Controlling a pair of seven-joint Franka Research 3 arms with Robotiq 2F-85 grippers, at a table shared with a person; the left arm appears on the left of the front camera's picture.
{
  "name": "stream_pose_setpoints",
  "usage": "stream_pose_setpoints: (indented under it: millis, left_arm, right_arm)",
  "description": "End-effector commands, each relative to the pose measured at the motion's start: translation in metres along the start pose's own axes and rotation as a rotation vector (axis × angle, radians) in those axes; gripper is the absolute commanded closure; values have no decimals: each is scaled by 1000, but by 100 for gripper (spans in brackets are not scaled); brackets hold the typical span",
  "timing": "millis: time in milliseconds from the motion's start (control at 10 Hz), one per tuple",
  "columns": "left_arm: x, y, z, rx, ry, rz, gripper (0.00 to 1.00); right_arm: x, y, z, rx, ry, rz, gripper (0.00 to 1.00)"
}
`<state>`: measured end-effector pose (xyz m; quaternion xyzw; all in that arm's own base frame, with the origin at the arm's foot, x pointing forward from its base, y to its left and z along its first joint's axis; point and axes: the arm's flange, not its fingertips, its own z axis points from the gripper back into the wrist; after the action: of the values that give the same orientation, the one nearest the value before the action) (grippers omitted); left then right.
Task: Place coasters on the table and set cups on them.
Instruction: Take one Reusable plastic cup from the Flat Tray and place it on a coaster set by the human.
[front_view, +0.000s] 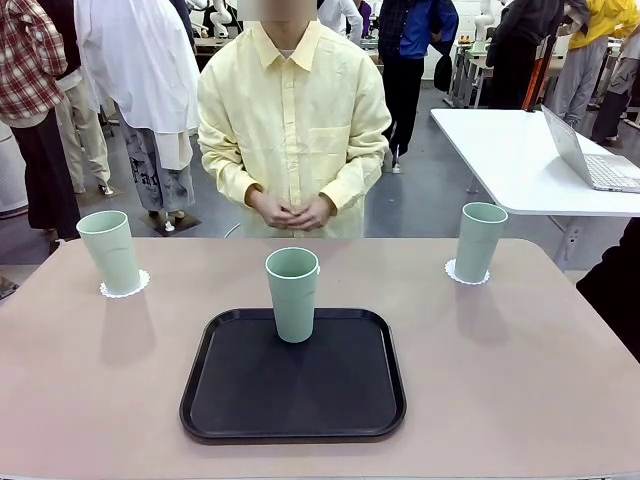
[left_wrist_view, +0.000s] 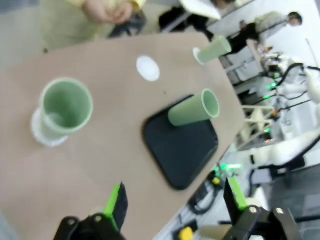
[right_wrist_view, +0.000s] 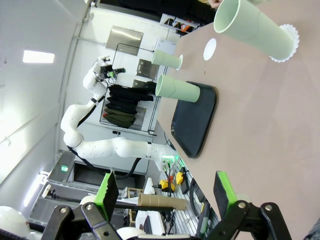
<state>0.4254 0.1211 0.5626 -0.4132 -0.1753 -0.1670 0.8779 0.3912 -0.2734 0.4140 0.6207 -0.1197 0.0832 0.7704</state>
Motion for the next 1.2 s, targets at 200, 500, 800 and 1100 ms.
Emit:
stream_pose_setpoints:
  millis: [200, 500, 800, 1100]
  left_arm:
    - [16, -44, -114, 169, 252, -361, 0]
    - [15, -51, -190, 292, 362, -635, 0]
    - [32, -36, -236, 335, 397, -739, 0]
    - [28, -37, -242, 333, 401, -716, 0]
  right_arm:
    - [0, 0, 0, -1, -1, -4, 0]
    - [0, 0, 0, -1, -1, -4, 0]
    - [0, 0, 0, -1, -1, -4, 0]
    - [0, 0, 0, -1, -1, -4, 0]
